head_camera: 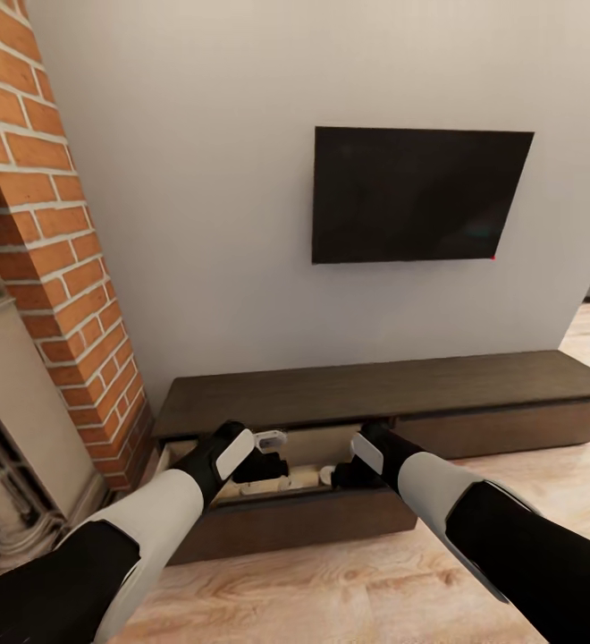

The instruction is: Place each of the two pumpkins and all three candles from the living room inside a cabinet in the living room (use any cabinet), then make sure every cabinet is closed, and position the cauldron so it is next to a table in the living room.

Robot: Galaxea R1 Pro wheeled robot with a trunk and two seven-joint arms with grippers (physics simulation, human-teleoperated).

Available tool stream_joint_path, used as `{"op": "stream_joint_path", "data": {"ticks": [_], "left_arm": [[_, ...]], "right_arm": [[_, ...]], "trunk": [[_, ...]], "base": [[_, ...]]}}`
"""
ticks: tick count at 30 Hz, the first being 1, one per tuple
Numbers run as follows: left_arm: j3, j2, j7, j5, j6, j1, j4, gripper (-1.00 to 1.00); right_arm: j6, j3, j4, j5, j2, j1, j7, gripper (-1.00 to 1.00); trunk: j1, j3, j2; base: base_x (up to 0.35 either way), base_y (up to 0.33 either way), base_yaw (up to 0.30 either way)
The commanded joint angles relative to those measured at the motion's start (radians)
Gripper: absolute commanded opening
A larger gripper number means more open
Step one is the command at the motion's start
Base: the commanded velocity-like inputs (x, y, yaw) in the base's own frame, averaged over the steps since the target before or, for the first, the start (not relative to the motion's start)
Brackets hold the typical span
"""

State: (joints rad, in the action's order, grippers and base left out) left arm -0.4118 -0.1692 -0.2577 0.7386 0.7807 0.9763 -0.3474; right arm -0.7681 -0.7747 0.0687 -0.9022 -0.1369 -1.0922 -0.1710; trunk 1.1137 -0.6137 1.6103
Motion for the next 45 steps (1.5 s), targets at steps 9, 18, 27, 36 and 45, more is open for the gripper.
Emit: {"op": "stream_joint_path", "data": {"ticks": [9,18,27,36,45], "left_arm": [[-0.008,0.0,-0.008,0.011,-0.091,0.001,0.075,1.0],[-0.008,0.0,-0.008,0.01,-0.143,0.001,0.089,1.0],[-0.01,0.005,-0.008,0.006,-0.16,0.001,0.089,1.0],[-0.013,0.012,-0.013,0.005,-0.265,0.001,0.09,1.0],[-0.013,0.015,-0.018,0.005,-0.319,0.001,0.09,1.0]], "right_arm": [[0.016,-0.006,0.002,-0.011,0.0,0.0,-0.01,1.0],[0.156,-0.008,-0.008,-0.013,0.01,0.0,-0.009,1.0],[0.194,-0.009,-0.015,-0.012,0.073,0.015,-0.008,1.0],[0.284,-0.009,-0.015,-0.011,0.104,0.038,-0.007,1.0],[0.288,-0.011,-0.015,-0.011,0.103,0.038,-0.001,1.0]], "trunk": [[-0.001,0.008,0.001],[-0.001,0.009,0.001],[-0.001,0.009,0.001],[-0.001,0.009,0.001],[-0.001,0.009,0.001]], "base": [[-0.291,-0.15,0.197],[-0.181,-0.105,0.027],[-0.163,-0.005,0.001],[-0.008,0.0,0.0],[0.0,0.0,0.0]]}}
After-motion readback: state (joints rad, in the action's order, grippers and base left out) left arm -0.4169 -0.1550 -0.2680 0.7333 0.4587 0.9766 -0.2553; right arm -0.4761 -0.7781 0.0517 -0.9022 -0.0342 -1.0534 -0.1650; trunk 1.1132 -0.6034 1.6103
